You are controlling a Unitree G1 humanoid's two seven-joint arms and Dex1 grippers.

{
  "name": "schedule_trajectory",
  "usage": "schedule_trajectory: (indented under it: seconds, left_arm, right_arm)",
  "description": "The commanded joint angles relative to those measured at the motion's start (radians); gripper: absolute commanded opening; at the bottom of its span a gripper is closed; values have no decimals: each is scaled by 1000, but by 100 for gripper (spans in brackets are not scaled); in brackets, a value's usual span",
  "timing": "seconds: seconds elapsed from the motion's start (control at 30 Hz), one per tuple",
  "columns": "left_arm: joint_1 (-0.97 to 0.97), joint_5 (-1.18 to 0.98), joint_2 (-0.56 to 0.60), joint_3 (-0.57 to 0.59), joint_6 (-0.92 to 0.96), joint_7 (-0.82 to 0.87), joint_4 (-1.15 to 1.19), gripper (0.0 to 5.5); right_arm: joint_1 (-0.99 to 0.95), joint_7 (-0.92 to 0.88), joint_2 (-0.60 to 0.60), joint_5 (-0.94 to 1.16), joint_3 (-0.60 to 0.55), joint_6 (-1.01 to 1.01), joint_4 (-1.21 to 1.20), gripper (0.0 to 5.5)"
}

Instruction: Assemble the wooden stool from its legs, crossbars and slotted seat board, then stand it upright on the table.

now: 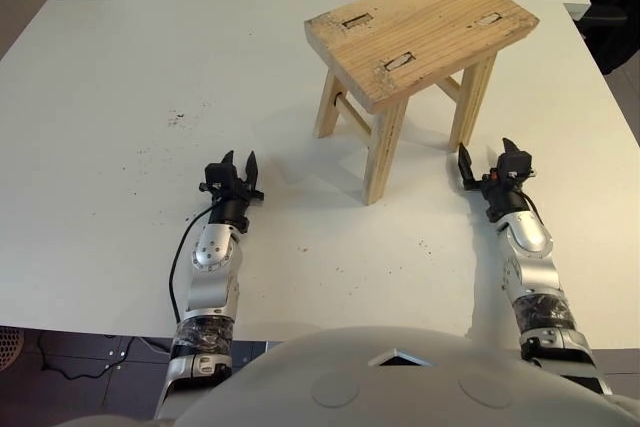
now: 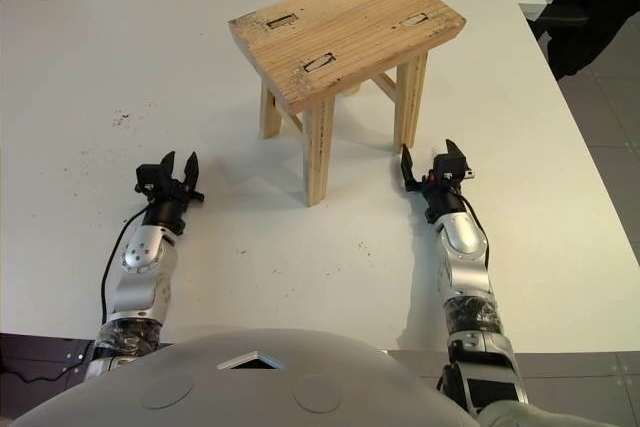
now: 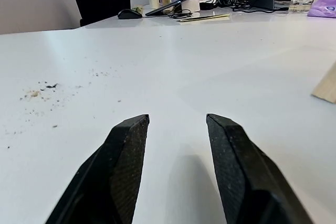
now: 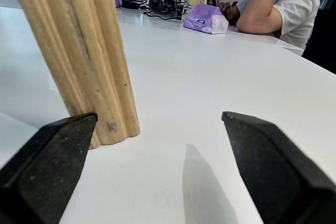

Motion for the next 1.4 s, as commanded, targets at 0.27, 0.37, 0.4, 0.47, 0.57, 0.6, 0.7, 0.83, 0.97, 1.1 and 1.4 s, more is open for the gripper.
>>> schedule_trajectory:
  seconds: [0.27, 0.37, 0.4, 0.47, 0.57, 0.6, 0.7, 0.83, 0.97, 1.1, 1.4]
  left_arm:
    - [-85, 37, -10, 11, -71, 29, 159, 203]
    - [-102, 48, -12, 7, -82, 37, 183, 203]
    - [-108, 51, -14, 6, -85, 42, 190, 203]
    - [-125, 56, -19, 7, -88, 50, 206, 203]
    - [-139, 60, -24, 11, -103, 62, 235, 203]
    - [-140, 62, -25, 11, -109, 63, 243, 203]
    - [-152, 71, -24, 1, -121, 59, 262, 203]
    - [-180, 69, -10, 6, -126, 51, 286, 203]
    - [-222, 76, 4, 11, -117, 58, 326, 203]
    - [-247, 53, 0, 41, -83, 92, 336, 203]
    - [-314, 59, -23, 38, -54, 104, 375, 203]
  right_arm:
    - [-113, 36, 55, -18, 4, -48, 137, 438]
    - [-132, 34, 67, -16, -7, -49, 161, 438]
    - [-140, 35, 70, -14, -10, -49, 170, 438]
    - [-155, 38, 71, -17, -14, -52, 187, 438]
    - [-179, 46, 64, -24, -17, -61, 224, 438]
    - [-186, 48, 62, -24, -19, -63, 237, 438]
    - [-196, 47, 56, -18, -34, -69, 270, 438]
    - [-211, 35, 64, -17, -49, -86, 304, 438]
    - [-227, 7, 72, -43, -47, -110, 337, 438]
    - [-227, -4, 76, -42, -55, -125, 346, 438]
    - [-285, -41, 104, -70, -41, -164, 418, 438]
